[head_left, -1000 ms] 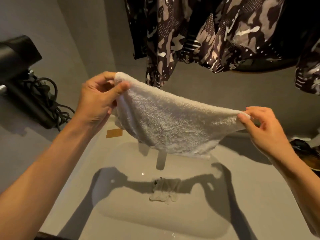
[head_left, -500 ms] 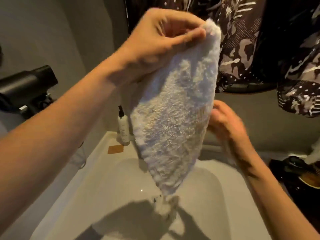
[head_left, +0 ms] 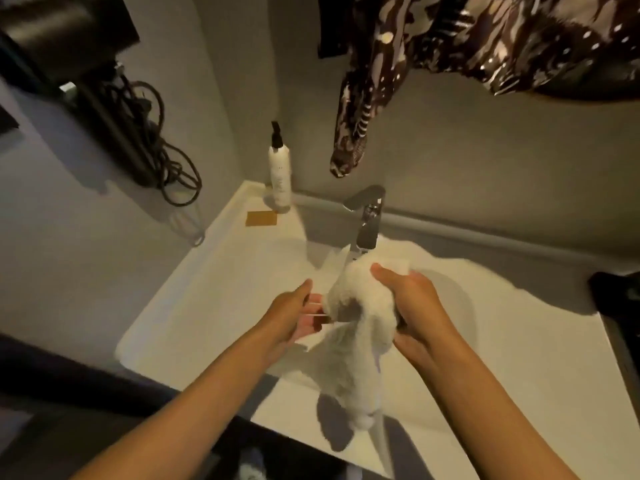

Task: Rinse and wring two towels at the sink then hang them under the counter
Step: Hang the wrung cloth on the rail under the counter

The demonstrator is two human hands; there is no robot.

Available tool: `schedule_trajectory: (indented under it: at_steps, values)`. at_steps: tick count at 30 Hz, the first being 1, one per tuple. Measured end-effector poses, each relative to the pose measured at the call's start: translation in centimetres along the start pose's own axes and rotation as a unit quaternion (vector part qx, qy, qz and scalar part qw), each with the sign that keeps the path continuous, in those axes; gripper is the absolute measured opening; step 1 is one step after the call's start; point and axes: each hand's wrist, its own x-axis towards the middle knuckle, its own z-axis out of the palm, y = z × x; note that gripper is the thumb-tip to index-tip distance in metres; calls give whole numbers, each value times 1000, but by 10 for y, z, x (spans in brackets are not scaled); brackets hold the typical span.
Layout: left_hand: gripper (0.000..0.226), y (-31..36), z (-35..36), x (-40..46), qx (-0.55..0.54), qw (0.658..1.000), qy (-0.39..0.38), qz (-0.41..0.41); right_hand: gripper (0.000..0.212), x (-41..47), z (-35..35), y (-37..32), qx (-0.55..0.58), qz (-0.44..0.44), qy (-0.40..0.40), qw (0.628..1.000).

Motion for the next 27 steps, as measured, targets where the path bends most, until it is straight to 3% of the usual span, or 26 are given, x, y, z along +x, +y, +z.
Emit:
schedule_trajectory:
  at_steps: [2, 5, 10, 13, 16, 18, 21, 25, 27]
  values:
    - [66, -30, 2, -17, -92, 991, -79, -56, 34, -8, -2, 6, 81, 36, -25, 996]
    - [82, -28, 7, -46, -228, 949, -205, -74, 33, -29, -8, 10, 141, 27, -97, 985]
    - [96, -17, 9, -105, -185, 917, -352, -31, 45, -80, -37, 13, 114, -25, -123, 985]
    - [72, -32, 6, -132, -140, 933, -329, 31, 39, -120, -53, 23, 88, -41, -114, 989]
    - [45, -50, 12, -155, -14, 951, -274, 142, 45, -161, -78, 46, 44, -80, -75, 993]
    - [35, -63, 19, -168, 48, 947, -257, 186, 47, -188, -102, 64, 7, -90, -35, 995]
    - [31, -84, 44, -202, 141, 927, -266, 223, 32, -238, -150, 88, -84, -85, 49, 992]
    - [22, -141, 97, -239, 103, 945, -281, 134, 14, -288, -206, 116, -52, -63, 154, 985]
    - [22, -183, 128, -252, 108, 948, -284, 90, 28, -305, -235, 136, -37, -21, 202, 978]
